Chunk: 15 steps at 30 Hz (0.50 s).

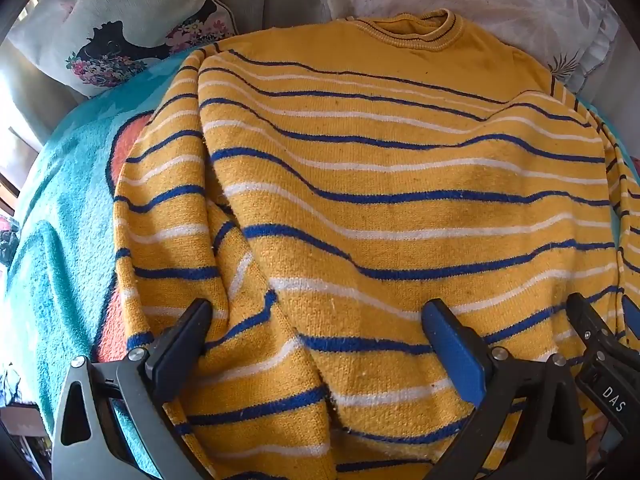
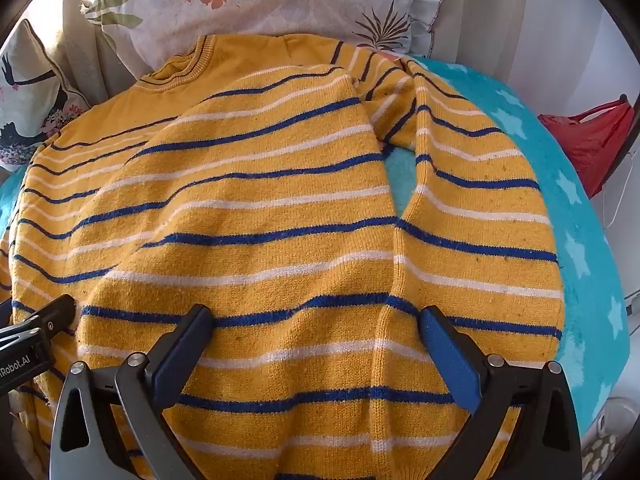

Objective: Fold small clothes

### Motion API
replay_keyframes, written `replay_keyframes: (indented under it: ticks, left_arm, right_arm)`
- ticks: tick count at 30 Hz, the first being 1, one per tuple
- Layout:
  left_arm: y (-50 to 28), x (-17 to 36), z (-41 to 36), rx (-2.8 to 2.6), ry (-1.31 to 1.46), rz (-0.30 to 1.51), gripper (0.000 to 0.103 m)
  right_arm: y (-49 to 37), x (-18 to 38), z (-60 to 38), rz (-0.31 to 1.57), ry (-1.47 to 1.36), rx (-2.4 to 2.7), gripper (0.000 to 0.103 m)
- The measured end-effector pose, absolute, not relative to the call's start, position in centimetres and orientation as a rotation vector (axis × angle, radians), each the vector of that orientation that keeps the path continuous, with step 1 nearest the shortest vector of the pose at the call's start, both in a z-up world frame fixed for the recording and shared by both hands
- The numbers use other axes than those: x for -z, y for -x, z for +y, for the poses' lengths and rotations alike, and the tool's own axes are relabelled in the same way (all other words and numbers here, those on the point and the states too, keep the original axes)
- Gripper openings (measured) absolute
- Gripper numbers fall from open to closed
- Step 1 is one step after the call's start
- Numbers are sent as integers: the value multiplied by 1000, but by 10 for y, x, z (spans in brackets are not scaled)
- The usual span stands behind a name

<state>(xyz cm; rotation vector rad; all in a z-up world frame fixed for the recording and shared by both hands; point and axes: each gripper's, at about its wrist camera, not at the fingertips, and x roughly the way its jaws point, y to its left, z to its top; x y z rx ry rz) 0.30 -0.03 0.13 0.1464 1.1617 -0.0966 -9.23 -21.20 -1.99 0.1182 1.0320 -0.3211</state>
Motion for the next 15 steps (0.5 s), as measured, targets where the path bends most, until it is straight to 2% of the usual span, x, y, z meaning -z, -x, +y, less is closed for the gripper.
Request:
replay_keyframes:
  ticks: [15]
  left_arm:
    - [-1,-1,0,95,-146,1162,103]
  right_arm:
    - [88,20,-212,1033,-117,322,103]
